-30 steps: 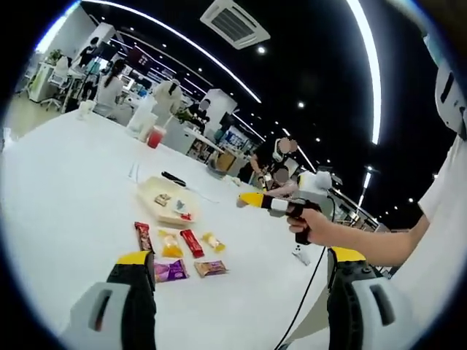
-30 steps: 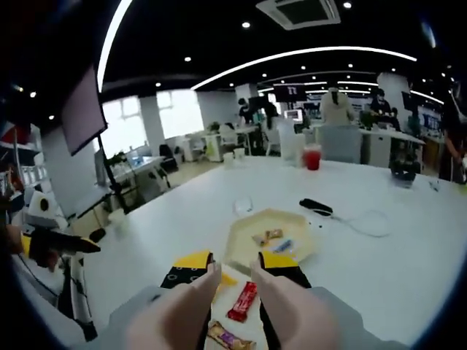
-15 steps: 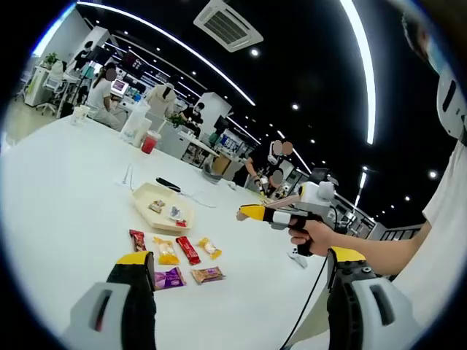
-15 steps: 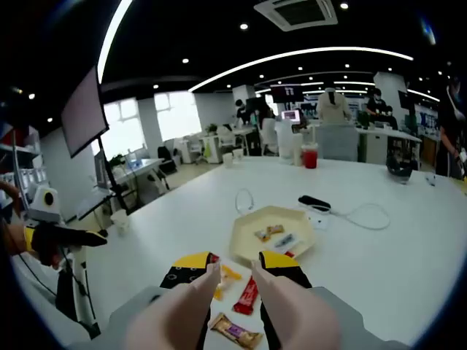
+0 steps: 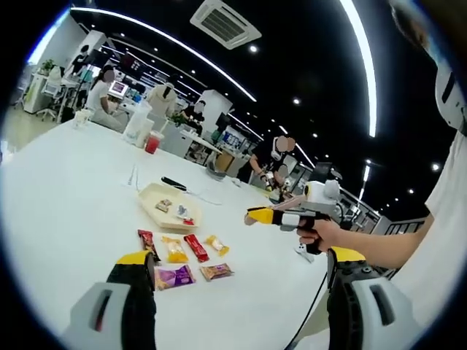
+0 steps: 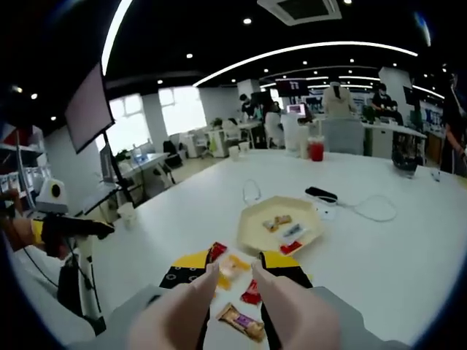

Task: Place the target food into the container with the food tongs after gripping and lifting it, then release it inside without dropping or visibly crushing the food.

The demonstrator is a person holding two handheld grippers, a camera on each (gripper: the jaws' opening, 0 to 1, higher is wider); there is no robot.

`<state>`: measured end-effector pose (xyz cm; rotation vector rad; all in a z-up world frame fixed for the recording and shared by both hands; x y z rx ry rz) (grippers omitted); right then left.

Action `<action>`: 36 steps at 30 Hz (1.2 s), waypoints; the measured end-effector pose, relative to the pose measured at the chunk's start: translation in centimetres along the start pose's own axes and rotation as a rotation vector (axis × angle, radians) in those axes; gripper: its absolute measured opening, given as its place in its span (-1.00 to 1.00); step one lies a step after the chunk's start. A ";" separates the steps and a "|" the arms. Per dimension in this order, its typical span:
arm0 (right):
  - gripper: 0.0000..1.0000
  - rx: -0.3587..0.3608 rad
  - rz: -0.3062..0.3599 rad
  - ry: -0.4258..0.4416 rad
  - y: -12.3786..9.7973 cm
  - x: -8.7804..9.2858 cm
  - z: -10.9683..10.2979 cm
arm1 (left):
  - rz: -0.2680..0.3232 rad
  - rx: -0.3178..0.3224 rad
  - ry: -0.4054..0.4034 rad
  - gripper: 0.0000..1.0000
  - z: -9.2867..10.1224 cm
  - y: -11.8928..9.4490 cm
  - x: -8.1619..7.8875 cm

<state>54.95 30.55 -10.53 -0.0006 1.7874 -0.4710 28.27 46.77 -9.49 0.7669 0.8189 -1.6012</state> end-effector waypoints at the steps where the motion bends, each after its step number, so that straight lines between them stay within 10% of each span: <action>1: -0.50 -0.003 -0.003 0.009 -0.1 0.2 -0.1 | 0.003 -0.001 0.001 0.98 0.1 -0.2 0.0; 36: -0.45 -0.080 -0.033 -0.042 -1.2 2.8 -0.1 | -0.031 -0.008 0.006 0.98 0.0 -0.1 0.7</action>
Point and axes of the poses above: the point that each gripper's makers call its tool centre point, and the gripper's own axes: y roughly forward along the fingers, z roughly to its right, x roughly out of its underside, the point moved 9 cm from there along -y, roughly backward along the fingers, and after that the axes turned 5 degrees about z, right-handed, at the moved point
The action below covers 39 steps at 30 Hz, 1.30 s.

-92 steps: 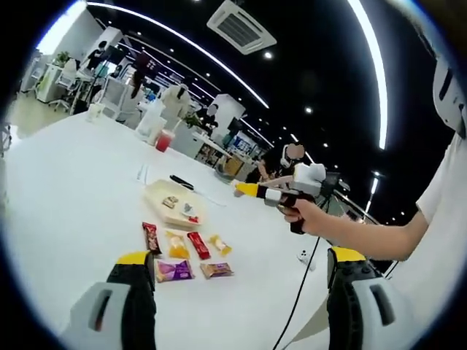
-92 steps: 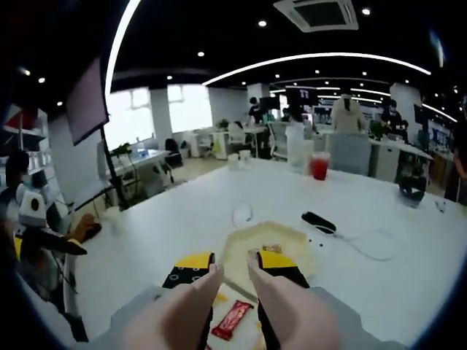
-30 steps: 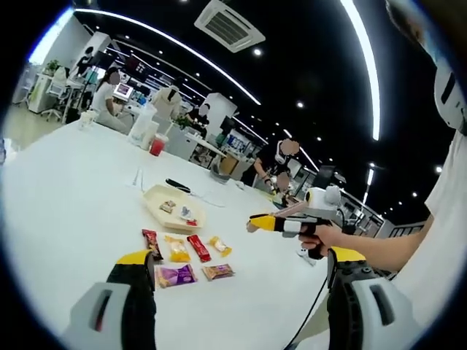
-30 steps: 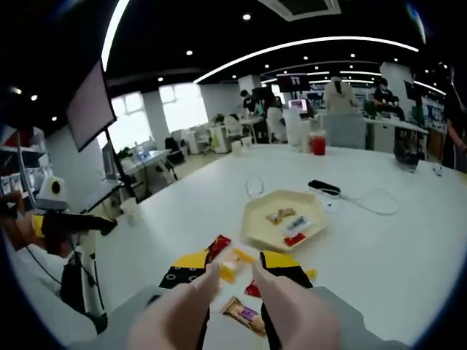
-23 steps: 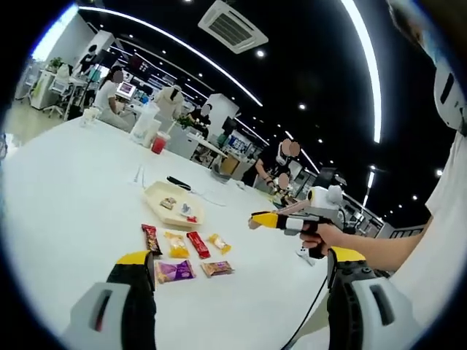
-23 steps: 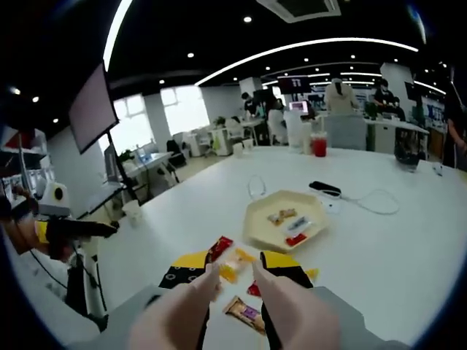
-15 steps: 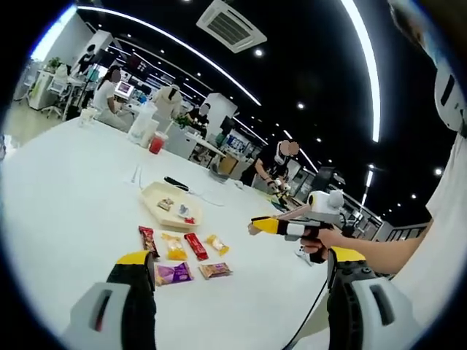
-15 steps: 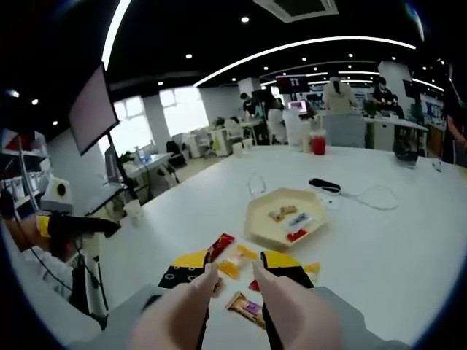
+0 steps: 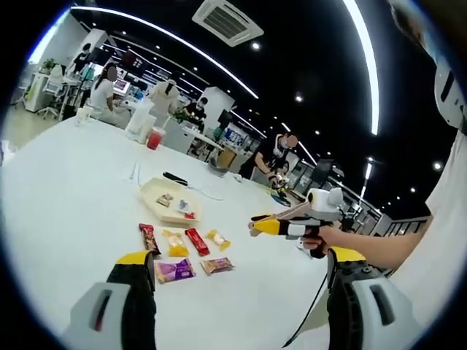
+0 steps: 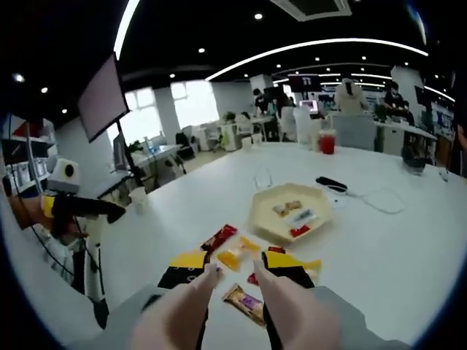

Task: Place the target food into the container with the food tongs after gripping and lifting it, then release it inside without dropping or visibly crushing the food.

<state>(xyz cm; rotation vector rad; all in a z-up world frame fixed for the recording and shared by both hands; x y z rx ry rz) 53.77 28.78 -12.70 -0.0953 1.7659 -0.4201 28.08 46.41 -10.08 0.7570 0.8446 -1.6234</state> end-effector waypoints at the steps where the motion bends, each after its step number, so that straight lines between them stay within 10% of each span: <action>1: -0.45 -0.004 -0.003 0.002 0.0 0.1 -0.1 | -0.001 0.002 0.003 0.98 0.1 -0.1 -0.2; 39: -0.44 -0.091 -0.160 -0.131 1.6 3.3 -0.7 | 0.015 -0.008 -0.051 0.96 0.1 -1.2 1.7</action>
Point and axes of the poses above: the point that each gripper's makers call its tool centre point, and the gripper's own axes: y roughly forward along the fingers, z roughly to its right, x roughly out of its underside, the point moved 9 cm from there along -y, roughly backward along the fingers, and after that the axes turned 5 degrees about z, right-handed, at the moved point
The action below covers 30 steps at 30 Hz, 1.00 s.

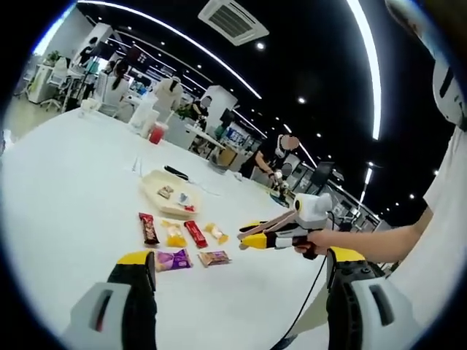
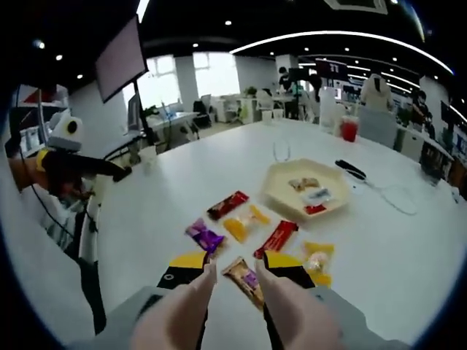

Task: Place the target food into the container with the food tongs after gripping and lifting it, then release it inside without dropping or visibly crushing the food.

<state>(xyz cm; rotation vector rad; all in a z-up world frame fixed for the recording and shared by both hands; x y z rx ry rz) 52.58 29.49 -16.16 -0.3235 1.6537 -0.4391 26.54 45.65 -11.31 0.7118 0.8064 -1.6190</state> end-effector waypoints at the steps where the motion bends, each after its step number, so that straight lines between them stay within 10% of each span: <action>1: -0.44 0.001 -0.004 -0.002 0.0 0.0 0.1 | -0.001 -0.001 -0.001 0.96 0.0 0.0 0.0; 30: -0.45 -0.026 -0.107 -0.034 1.6 2.9 1.6 | -0.035 -0.010 0.052 0.97 0.9 0.6 -0.4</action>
Point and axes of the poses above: the point that each gripper's makers call its tool centre point, and the gripper's own axes: y roughly forward along the fingers, z roughly to its right, x roughly out of its underside, the point moved 9 cm from there along -y, roughly backward along the fingers, and after that the axes turned 5 degrees about z, right-handed, at the moved point
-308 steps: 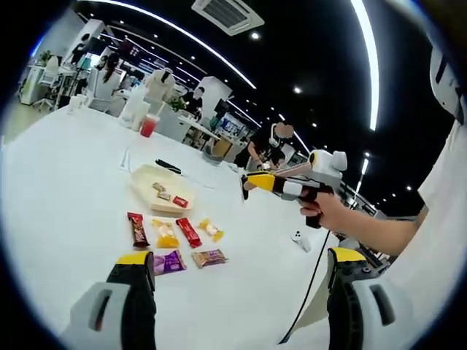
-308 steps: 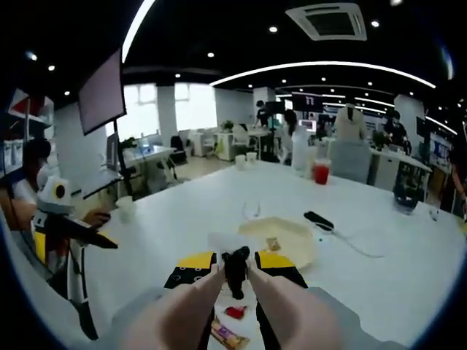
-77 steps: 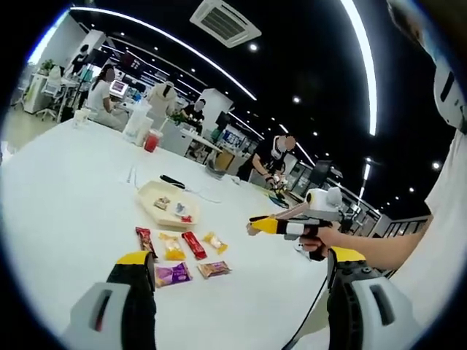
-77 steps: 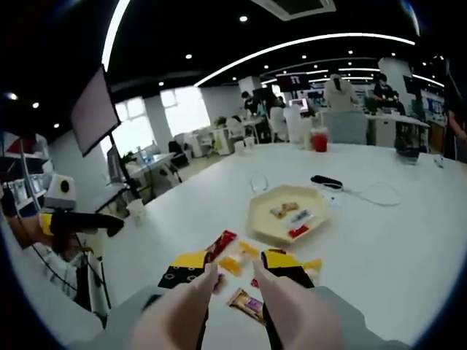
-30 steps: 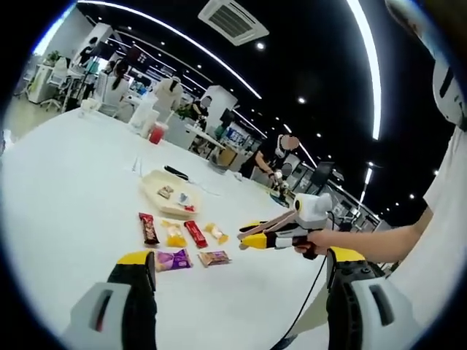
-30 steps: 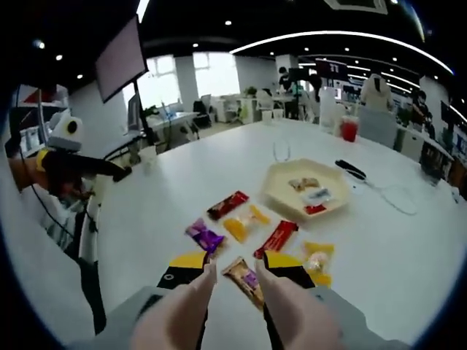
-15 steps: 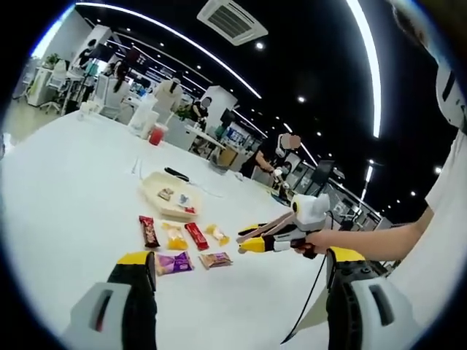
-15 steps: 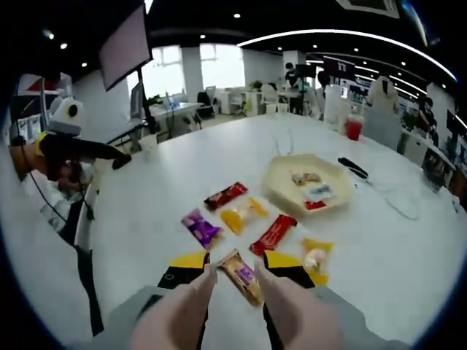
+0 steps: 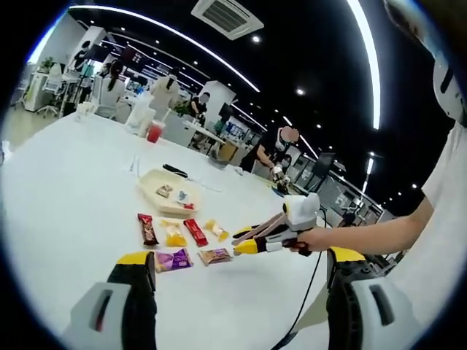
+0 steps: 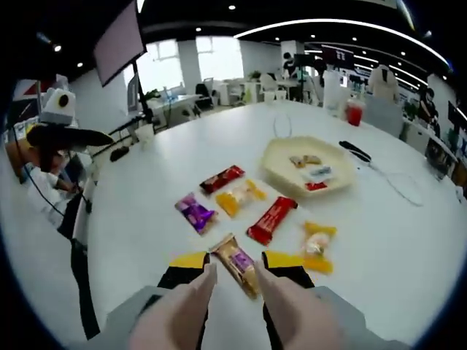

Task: Place the target food into the container with the food tongs after gripping and lifting it, then release it inside without dropping or visibly crushing the food.

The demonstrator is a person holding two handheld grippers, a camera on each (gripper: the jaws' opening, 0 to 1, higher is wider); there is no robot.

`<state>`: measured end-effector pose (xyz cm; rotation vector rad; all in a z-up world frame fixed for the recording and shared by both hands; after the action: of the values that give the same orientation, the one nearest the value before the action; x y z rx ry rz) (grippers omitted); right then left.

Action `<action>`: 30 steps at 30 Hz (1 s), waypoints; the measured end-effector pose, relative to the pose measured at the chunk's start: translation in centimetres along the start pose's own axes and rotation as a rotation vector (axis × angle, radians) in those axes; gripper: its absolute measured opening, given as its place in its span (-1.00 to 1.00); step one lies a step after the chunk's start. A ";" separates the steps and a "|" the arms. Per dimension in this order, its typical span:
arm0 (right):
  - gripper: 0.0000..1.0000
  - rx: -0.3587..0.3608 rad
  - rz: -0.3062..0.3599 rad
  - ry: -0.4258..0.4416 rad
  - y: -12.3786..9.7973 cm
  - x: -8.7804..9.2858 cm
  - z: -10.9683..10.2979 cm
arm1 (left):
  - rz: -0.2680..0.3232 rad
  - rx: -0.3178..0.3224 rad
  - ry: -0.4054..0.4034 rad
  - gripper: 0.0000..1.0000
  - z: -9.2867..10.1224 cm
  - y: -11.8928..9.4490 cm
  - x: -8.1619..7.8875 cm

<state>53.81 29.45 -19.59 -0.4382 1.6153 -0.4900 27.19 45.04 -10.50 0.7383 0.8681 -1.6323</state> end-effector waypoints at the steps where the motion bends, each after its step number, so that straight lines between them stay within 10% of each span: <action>1: -0.45 -0.008 -0.004 -0.019 0.3 0.1 -0.1 | 0.005 -0.012 -0.011 0.97 -0.3 -0.1 0.3; 30: -0.46 -0.087 -0.056 -0.122 3.0 0.1 -0.2 | -0.013 -0.063 0.001 0.98 0.3 -1.4 0.7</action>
<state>53.56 31.92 -21.38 -0.5695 1.5136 -0.4278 25.68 44.62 -10.73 0.6911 0.9233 -1.6086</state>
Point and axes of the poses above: the point that each gripper's makers call its tool centre point, and the gripper's own axes: y roughly forward along the fingers, z roughly to its right, x roughly out of its underside, the point moved 9 cm from there along -y, roughly backward along the fingers, and after that the axes turned 5 degrees about z, right-handed, at the moved point
